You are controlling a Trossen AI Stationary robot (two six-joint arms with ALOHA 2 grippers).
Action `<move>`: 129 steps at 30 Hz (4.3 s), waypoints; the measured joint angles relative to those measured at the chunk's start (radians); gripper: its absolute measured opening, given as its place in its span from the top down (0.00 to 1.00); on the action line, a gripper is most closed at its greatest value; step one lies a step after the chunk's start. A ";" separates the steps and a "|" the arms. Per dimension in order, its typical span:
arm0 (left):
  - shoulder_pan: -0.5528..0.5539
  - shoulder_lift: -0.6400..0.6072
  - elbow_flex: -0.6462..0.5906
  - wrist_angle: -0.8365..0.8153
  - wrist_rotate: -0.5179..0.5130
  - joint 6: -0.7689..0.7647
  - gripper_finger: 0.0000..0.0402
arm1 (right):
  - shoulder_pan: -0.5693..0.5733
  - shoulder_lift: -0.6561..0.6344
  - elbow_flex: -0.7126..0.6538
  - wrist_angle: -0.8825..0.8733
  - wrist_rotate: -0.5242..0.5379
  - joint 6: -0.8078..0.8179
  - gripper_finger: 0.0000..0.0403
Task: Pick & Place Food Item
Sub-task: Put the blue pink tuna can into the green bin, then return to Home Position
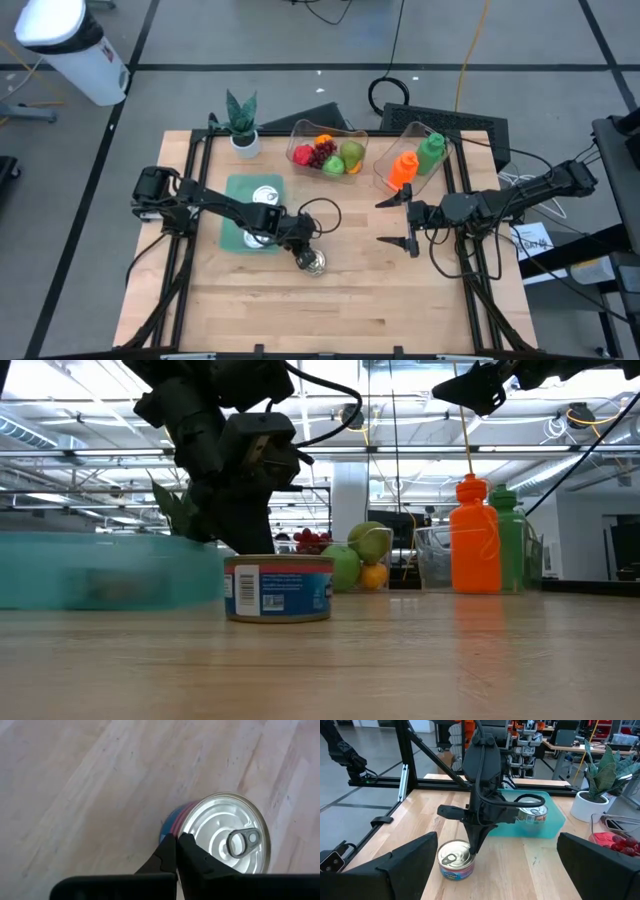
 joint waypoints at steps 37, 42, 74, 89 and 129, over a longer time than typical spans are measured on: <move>-0.005 -0.525 0.018 -0.481 -0.252 -0.002 1.00 | 0.000 0.000 0.000 -0.007 0.000 -0.007 0.02; 0.001 -0.569 0.018 -0.622 -0.283 -0.032 1.00 | 0.000 0.000 0.000 -0.007 0.000 -0.007 0.02; 0.035 -0.703 -0.331 -0.548 -0.270 -0.262 1.00 | 0.000 0.000 0.000 0.003 0.001 -0.007 0.02; 0.035 -0.702 -0.360 -0.517 -0.246 -0.310 1.00 | 0.000 0.000 0.000 0.002 0.001 -0.007 0.02; 0.027 -0.882 -0.361 -0.503 -0.170 -0.233 0.92 | 0.000 0.000 0.000 0.005 0.000 -0.015 0.02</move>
